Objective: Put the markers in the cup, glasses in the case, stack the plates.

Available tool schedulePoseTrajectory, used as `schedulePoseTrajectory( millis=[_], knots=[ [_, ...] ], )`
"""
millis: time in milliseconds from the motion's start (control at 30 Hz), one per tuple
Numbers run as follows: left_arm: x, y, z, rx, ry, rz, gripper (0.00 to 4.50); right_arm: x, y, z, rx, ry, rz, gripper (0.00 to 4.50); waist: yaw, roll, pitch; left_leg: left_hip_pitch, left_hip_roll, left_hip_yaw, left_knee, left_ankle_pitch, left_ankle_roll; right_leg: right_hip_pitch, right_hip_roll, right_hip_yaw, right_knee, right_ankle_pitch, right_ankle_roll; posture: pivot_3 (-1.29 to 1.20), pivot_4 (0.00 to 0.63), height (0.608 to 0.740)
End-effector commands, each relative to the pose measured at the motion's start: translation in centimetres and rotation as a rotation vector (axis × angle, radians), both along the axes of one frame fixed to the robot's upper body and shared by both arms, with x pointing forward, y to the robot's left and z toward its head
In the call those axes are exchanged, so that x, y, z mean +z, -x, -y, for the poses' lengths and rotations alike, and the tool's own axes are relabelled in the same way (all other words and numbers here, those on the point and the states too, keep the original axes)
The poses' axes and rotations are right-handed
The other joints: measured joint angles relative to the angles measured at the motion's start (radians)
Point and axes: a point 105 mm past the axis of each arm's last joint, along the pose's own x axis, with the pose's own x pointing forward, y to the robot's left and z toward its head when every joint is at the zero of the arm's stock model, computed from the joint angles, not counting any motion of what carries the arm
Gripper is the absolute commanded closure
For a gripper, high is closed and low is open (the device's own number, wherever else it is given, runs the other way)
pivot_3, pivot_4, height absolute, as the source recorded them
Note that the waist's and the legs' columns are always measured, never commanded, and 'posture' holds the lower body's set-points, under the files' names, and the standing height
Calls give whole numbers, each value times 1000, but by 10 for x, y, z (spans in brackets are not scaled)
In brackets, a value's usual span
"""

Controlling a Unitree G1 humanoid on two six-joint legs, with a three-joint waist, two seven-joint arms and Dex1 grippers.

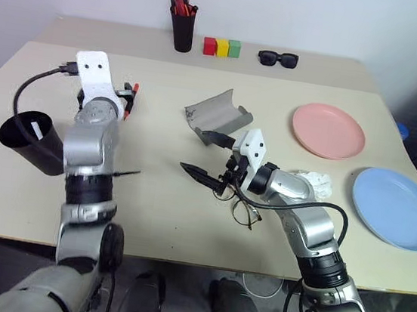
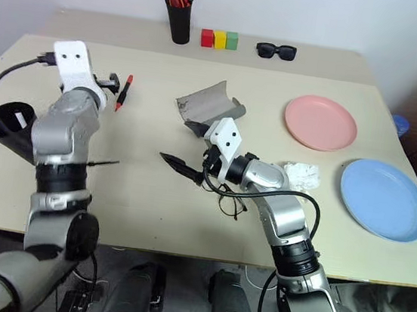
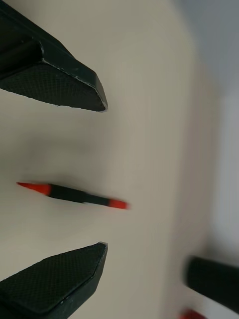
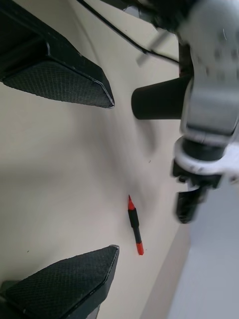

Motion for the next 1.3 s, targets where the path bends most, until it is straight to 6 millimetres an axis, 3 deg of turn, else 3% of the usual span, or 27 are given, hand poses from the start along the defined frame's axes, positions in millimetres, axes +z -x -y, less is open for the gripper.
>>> schedulePoseTrajectory(
  millis=[33, 233, 433, 500, 567, 767, 1033, 1133, 1300],
  knots=[
    [-6, -19, -5, 0, 77, -58, 43, 13, 4, 1, -10, -31, 50, 0, 1, 0, 0, 0, 0, 0, 0, 0, 0, 0, 0, 0, 0, 0, 0, 0, 150, 725],
    [-22, -37, -11, -5, 128, -146, 43, 10, 8, 4, -32, -34, 42, 0, 1, 0, 0, 0, 0, 0, -1, 0, 0, 0, 0, 0, 0, 0, 0, 0, 150, 725],
    [-47, -36, -15, -9, 248, -201, 43, 2, 17, 2, -41, -24, 21, 0, 1, 0, 0, 0, 0, 1, -1, 0, 0, 0, 0, 0, 0, 0, 0, 0, 150, 725],
    [-52, -34, -18, 1, 276, -207, 571, 1, 19, 4, -46, -19, 22, 0, 0, 0, 0, 0, 0, 1, -1, 0, 0, -1, 0, 0, 0, 0, 0, 0, 150, 725],
    [-53, -34, -17, -5, 272, -211, 1382, 2, 20, 6, -56, -17, 24, 0, 1, 0, 0, 0, 0, 1, -1, 0, -1, 0, 0, 0, 1, 0, 0, 0, 150, 725],
    [-46, -39, -8, -42, 213, -197, 4449, 1, 20, 9, -74, -11, 24, 0, 10, 0, 0, 0, -1, 1, 0, 0, -1, 0, 0, 0, 0, 0, 0, 0, 150, 725],
    [-5, -54, 9, -158, 138, 0, 4449, 2, 20, 12, -78, 0, 24, 0, 3, 0, 0, -1, -1, 1, 0, 0, -1, 0, 0, 0, 0, 0, 0, 0, 150, 725],
    [23, -57, 21, -230, 155, 148, 4449, 4, 19, 13, -79, 3, 26, 0, 2, 0, 0, -1, 0, 1, -1, 0, -1, -1, 0, 0, 0, 0, 0, 0, 150, 725],
    [66, -41, 33, -309, 75, 365, 4449, 4, 20, 12, -76, 6, 28, 0, 2, 0, 0, -1, 0, 1, -1, 0, -1, -1, 0, 0, 0, 0, 0, 0, 150, 725]
  ],
)
